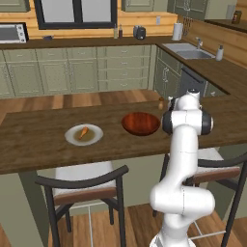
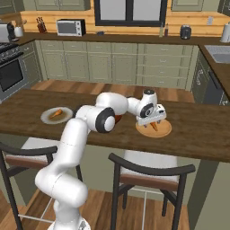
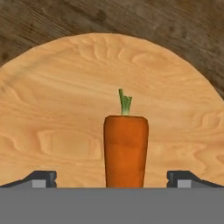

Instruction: Pick the chicken drumstick and carrot from their plates and place them in the bowl. Then put the bowl in the fridge.

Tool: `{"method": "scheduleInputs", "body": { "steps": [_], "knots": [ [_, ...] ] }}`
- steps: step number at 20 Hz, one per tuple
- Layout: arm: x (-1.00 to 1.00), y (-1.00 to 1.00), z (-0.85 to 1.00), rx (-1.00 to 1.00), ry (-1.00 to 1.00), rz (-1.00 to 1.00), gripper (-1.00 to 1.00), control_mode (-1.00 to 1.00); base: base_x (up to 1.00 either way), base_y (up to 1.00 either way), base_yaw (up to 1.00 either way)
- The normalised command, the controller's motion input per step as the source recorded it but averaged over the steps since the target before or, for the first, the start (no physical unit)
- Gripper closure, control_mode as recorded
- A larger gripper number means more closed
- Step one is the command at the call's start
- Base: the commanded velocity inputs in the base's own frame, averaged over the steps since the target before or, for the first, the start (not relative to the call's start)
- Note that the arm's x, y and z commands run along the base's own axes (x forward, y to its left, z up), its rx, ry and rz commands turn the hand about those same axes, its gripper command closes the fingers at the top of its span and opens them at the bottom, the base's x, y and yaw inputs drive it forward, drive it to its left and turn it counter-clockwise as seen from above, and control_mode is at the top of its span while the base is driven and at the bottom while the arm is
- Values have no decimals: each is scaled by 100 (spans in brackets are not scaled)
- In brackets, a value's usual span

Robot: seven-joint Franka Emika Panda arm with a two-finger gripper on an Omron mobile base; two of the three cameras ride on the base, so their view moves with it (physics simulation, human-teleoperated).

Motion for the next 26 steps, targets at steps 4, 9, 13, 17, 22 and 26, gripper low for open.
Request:
{"method": "scheduleInputs", "body": {
  "steps": [4, 9, 13, 17, 22, 26],
  "knots": [
    [18, -9, -11, 4, 0, 0, -100, -100, 0, 0, 0],
    [16, -4, -9, 1, 0, 0, -100, -100, 0, 0, 0],
    [0, 7, -47, 0, 0, 0, -100, -100, 0, 0, 0],
    [0, 24, -59, 0, 1, 0, 100, -100, 0, 0, 0],
    [-13, 18, -46, 0, 2, 0, 100, -100, 0, 0, 0],
    [-67, 37, -20, 0, 4, 0, 100, -100, 0, 0, 0]
  ]
}}
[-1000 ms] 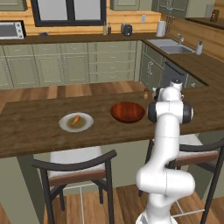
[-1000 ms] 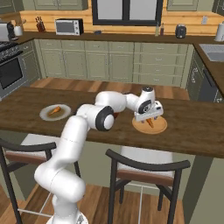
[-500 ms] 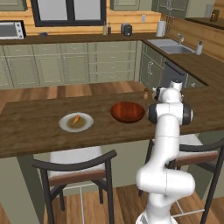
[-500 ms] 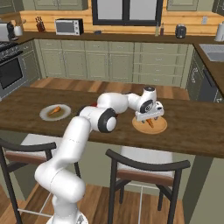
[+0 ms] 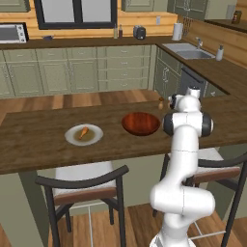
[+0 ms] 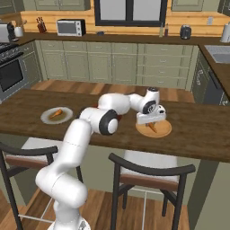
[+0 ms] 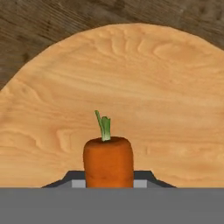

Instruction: Pick the chicken drumstick and carrot from their plates and place them in the bowl. Then put the bowl in the fridge.

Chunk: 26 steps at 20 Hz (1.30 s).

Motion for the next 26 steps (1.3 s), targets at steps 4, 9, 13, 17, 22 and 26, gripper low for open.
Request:
{"method": "scheduleInputs", "body": {
  "steps": [4, 9, 13, 17, 22, 26],
  "knots": [
    [-76, 65, 29, 0, 4, 0, 100, -100, 0, 0, 0],
    [-77, 97, 60, -3, -2, 0, 100, -100, 0, 0, 0],
    [-32, 100, 65, -4, -2, 0, 100, -100, 0, 0, 0],
    [2, 100, 49, -2, 0, 0, 100, -100, 0, 0, 0],
    [30, 90, 5, 0, -1, 0, 100, -100, 0, 0, 0],
    [80, 63, -4, 0, 0, 0, 100, -100, 0, 0, 0]
  ]
}}
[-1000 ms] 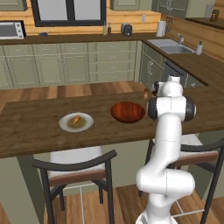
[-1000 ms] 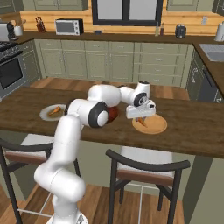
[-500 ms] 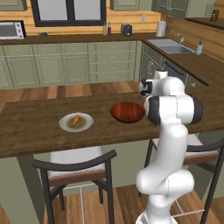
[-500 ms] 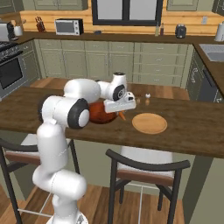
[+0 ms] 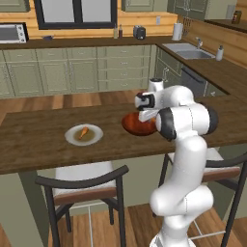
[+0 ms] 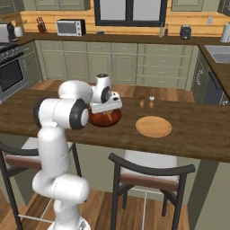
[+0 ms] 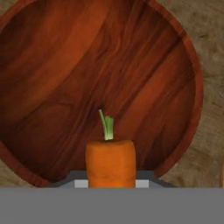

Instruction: Pick the chicken drumstick and carrot from their plates and place them in the bowl. Then put the bowl in the fridge.

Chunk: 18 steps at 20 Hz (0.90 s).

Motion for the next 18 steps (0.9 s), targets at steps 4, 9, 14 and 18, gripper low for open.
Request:
{"method": "scheduleInputs", "body": {
  "steps": [4, 9, 14, 18],
  "knots": [
    [68, 16, -6, 0, 0, 0, 100, -100, 0, 0, 0],
    [20, 1, -29, 0, 0, 2, 100, -100, 0, 0, 0],
    [18, 15, -47, 0, 0, 0, 100, -100, 0, 0, 0],
    [13, 11, -40, 0, 0, 0, -100, -100, 0, 0, 0]
  ]
}}
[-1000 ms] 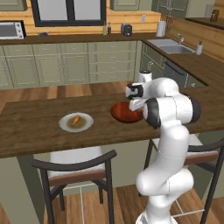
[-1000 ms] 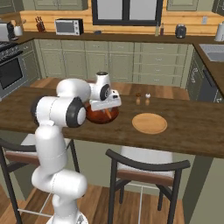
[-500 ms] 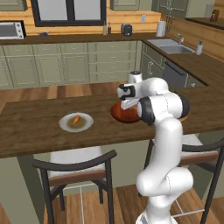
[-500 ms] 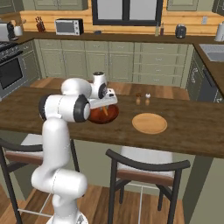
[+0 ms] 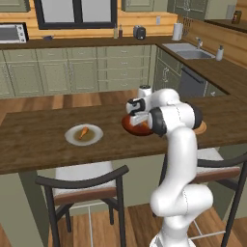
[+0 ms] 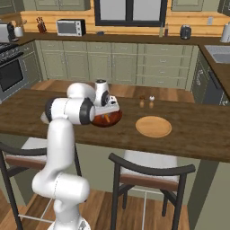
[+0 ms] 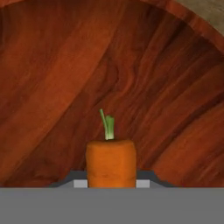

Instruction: Pick the chicken drumstick and carrot from their plates and place them in the bowl. Then put the bowl in the fridge.

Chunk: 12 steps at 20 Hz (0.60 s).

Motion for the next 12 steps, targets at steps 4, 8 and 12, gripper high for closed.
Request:
{"method": "scheduleInputs", "body": {
  "steps": [4, 8, 12],
  "knots": [
    [10, 0, -23, 0, 0, 1, -100, -100, 0, 0, 0],
    [5, 0, 2, 0, 0, 1, -100, -100, 0, 0, 0],
    [-4, 40, 77, 0, -2, 0, -100, -100, 0, 0, 0]
  ]
}}
